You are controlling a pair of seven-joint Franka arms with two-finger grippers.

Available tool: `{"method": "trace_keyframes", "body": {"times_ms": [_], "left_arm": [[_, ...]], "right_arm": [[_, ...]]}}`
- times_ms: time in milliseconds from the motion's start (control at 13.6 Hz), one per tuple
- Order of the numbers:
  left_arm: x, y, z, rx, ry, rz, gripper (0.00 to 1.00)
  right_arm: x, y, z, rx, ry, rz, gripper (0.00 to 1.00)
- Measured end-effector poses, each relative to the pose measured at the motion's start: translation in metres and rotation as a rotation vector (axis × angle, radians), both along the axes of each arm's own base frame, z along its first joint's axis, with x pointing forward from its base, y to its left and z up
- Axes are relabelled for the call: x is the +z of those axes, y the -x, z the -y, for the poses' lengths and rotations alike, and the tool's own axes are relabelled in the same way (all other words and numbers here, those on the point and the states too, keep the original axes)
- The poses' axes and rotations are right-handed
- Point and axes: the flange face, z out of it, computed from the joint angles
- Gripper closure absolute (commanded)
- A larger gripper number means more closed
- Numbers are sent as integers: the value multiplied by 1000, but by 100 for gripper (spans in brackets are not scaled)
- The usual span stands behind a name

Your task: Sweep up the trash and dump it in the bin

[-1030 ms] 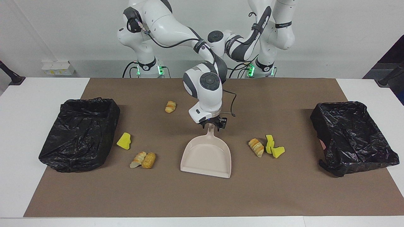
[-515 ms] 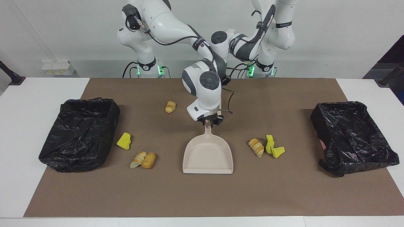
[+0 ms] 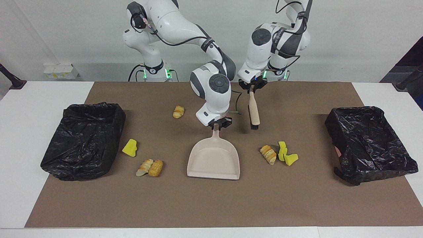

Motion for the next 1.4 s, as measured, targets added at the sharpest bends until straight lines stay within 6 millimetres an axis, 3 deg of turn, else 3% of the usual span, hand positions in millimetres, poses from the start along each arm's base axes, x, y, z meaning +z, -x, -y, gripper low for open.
{"method": "trace_keyframes", "body": {"times_ms": [294, 441, 589, 809, 957, 1177, 1398], "left_arm": [[14, -57, -96, -16, -15, 31, 100], [20, -93, -136, -17, -9, 49, 100], [14, -130, -162, -5, -23, 53, 100], [-10, -174, -189, -10, -51, 80, 100], [-29, -183, -198, -13, -52, 63, 100], [-58, -188, -192, -15, -35, 29, 100], [-70, -178, -179, -8, -9, -5, 100]], "right_arm": [[11, -3, 9, 87, -3, 2, 100], [35, -5, 23, 219, -21, 7, 100], [60, -8, 46, 377, -37, -4, 100], [82, -20, 96, 647, -56, -38, 100], [83, -26, 117, 835, -32, -58, 100], [81, -18, 119, 1031, 31, -137, 100], [83, -13, 120, 1187, 76, -191, 100]]}}
